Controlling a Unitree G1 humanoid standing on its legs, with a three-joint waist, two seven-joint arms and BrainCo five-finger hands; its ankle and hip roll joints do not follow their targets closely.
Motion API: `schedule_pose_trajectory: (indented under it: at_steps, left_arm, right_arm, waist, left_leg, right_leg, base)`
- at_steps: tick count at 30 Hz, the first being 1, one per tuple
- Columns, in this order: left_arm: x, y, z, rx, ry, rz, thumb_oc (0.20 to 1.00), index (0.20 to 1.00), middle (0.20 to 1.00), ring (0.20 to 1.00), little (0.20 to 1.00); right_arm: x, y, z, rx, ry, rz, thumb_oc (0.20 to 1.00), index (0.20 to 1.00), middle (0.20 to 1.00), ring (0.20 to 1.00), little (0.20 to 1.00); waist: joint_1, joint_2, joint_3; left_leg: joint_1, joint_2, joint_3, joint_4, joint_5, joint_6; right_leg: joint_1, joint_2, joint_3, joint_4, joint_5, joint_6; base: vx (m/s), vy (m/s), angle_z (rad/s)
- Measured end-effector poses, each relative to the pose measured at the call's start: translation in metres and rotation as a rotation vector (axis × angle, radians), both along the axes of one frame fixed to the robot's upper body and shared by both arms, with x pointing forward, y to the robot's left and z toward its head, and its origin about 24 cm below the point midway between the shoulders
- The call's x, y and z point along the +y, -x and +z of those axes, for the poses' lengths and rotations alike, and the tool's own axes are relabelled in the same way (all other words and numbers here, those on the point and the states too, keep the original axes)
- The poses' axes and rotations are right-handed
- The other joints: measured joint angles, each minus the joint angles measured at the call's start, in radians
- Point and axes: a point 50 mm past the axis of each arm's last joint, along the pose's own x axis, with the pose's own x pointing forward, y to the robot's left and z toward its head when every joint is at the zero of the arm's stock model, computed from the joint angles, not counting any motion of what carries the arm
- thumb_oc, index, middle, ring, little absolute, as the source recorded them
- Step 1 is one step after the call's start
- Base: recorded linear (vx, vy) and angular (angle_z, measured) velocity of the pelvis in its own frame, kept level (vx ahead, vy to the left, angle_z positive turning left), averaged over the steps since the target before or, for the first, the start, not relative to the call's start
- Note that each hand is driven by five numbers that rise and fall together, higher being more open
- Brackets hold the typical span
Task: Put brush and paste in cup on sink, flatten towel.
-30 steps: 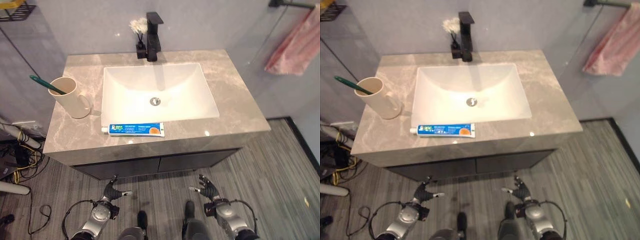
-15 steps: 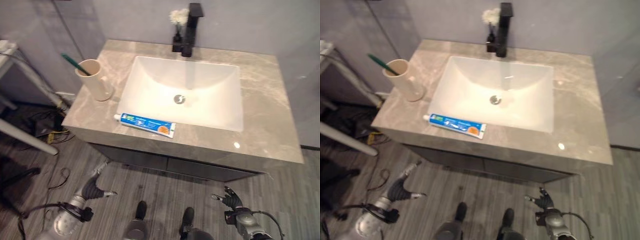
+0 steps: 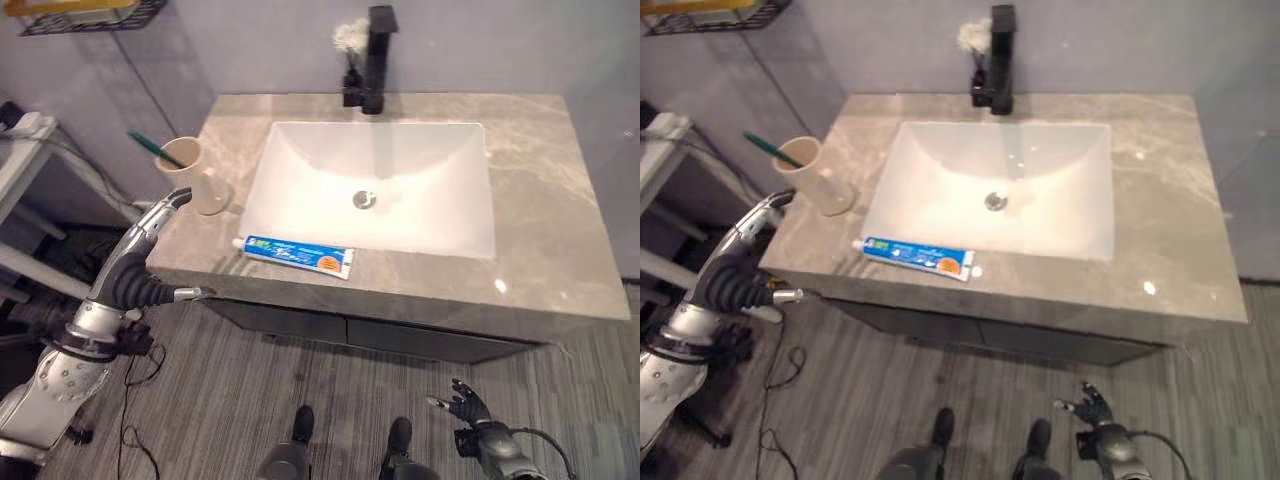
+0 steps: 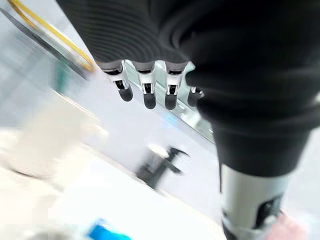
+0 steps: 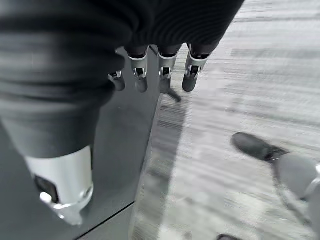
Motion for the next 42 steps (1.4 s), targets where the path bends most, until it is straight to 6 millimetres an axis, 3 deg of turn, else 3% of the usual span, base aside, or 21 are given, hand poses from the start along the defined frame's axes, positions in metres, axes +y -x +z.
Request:
schedule_pose_trajectory:
  at_steps: [2,5,6,9,13,17,25,27,41,42]
  left_arm:
    - [0.002,-0.003,-0.009,0.045,-0.006,0.008,1.000,1.000,1.000,1.000,1.000]
    - [0.007,-0.008,-0.020,0.097,-0.014,0.032,1.000,1.000,1.000,1.000,1.000]
    - [0.017,-0.012,-0.037,0.162,-0.016,0.092,1.000,1.000,1.000,1.000,1.000]
    - [0.027,-0.012,-0.058,0.238,-0.023,0.160,1.000,1.000,1.000,1.000,1.000]
    - [0.032,-0.011,-0.069,0.272,-0.024,0.200,1.000,1.000,1.000,1.000,1.000]
    - [0.040,-0.010,-0.068,0.254,-0.039,0.243,1.000,1.000,1.000,1.000,1.000]
    - [0.051,-0.009,-0.070,0.256,-0.014,0.307,1.000,1.000,1.000,1.000,1.000]
    - [0.052,-0.009,-0.074,0.230,0.091,0.344,1.000,1.000,1.000,1.000,1.000]
    - [0.058,-0.010,-0.071,0.224,0.267,0.367,1.000,1.000,1.000,1.000,1.000]
    - [0.059,-0.010,-0.072,0.226,0.264,0.370,0.815,0.815,0.815,0.815,0.815]
  right_arm:
    - [0.011,-0.010,0.011,-0.065,-0.009,0.077,1.000,1.000,1.000,1.000,1.000]
    - [0.015,-0.014,0.018,-0.100,-0.005,0.117,1.000,1.000,1.000,1.000,1.000]
    - [0.015,-0.015,0.023,-0.124,0.001,0.134,1.000,1.000,1.000,1.000,1.000]
    - [0.012,-0.011,0.024,-0.126,0.010,0.146,1.000,1.000,1.000,1.000,1.000]
    - [0.005,-0.006,0.024,-0.124,0.027,0.124,1.000,1.000,1.000,1.000,1.000]
    - [0.002,-0.003,0.023,-0.116,0.037,0.117,1.000,1.000,1.000,1.000,1.000]
    - [0.006,-0.016,0.032,-0.165,0.043,0.138,1.000,1.000,1.000,1.000,1.000]
    - [0.007,-0.019,0.034,-0.176,0.045,0.146,1.000,1.000,1.000,1.000,1.000]
    - [0.007,-0.022,0.036,-0.187,0.055,0.134,1.000,1.000,1.000,1.000,1.000]
    - [0.007,-0.022,0.036,-0.187,0.055,0.135,1.000,1.000,1.000,1.000,1.000]
  waist:
    - [-0.022,0.003,0.001]
    - [-0.050,0.010,0.004]
    - [-0.056,0.014,0.007]
    - [-0.080,0.024,0.021]
    - [-0.084,0.022,0.029]
    - [-0.087,0.017,0.033]
    - [-0.085,-0.006,0.050]
    - [-0.084,-0.009,0.051]
    - [-0.082,-0.019,0.057]
    - [-0.082,-0.019,0.057]
  left_leg:
    - [0.005,0.000,0.064,0.000,-0.006,0.006]
    - [0.006,-0.001,0.098,-0.001,-0.008,0.008]
    - [0.001,-0.008,0.132,-0.002,-0.011,0.010]
    - [0.000,-0.013,0.164,-0.005,-0.012,0.012]
    - [-0.012,-0.013,0.193,-0.008,-0.018,0.011]
    - [-0.017,-0.013,0.212,-0.007,-0.019,0.016]
    - [-0.017,-0.016,0.214,-0.003,-0.021,0.018]
    - [-0.015,-0.015,0.215,-0.004,-0.022,0.019]
    - [-0.023,-0.014,0.213,-0.004,-0.025,0.020]
    - [-0.023,-0.014,0.213,-0.004,-0.025,0.020]
  right_leg:
    - [-0.032,0.000,0.065,0.005,0.020,-0.001]
    - [-0.050,0.001,0.098,0.005,0.027,0.002]
    - [-0.075,0.002,0.128,-0.002,0.033,0.006]
    - [-0.093,0.001,0.162,-0.002,0.041,0.014]
    - [-0.121,0.000,0.191,-0.002,0.047,0.023]
    - [-0.134,0.002,0.204,-0.002,0.050,0.024]
    - [-0.134,0.001,0.203,0.006,0.058,0.015]
    - [-0.134,0.001,0.206,-0.002,0.051,0.023]
    - [-0.138,0.001,0.202,-0.002,0.047,0.026]
    - [-0.138,0.001,0.201,-0.002,0.047,0.026]
  base:
    - [-0.04,0.073,-0.77]
    - [-0.05,0.107,-0.44]
    - [-0.03,0.088,-0.55]
    - [-0.04,0.070,-0.35]
    - [0.00,0.033,-0.24]
    - [0.03,0.009,-0.09]
    - [0.01,-0.001,-0.02]
    - [0.01,-0.008,-0.02]
    - [0.00,0.000,0.00]
    - [0.00,0.000,0.00]
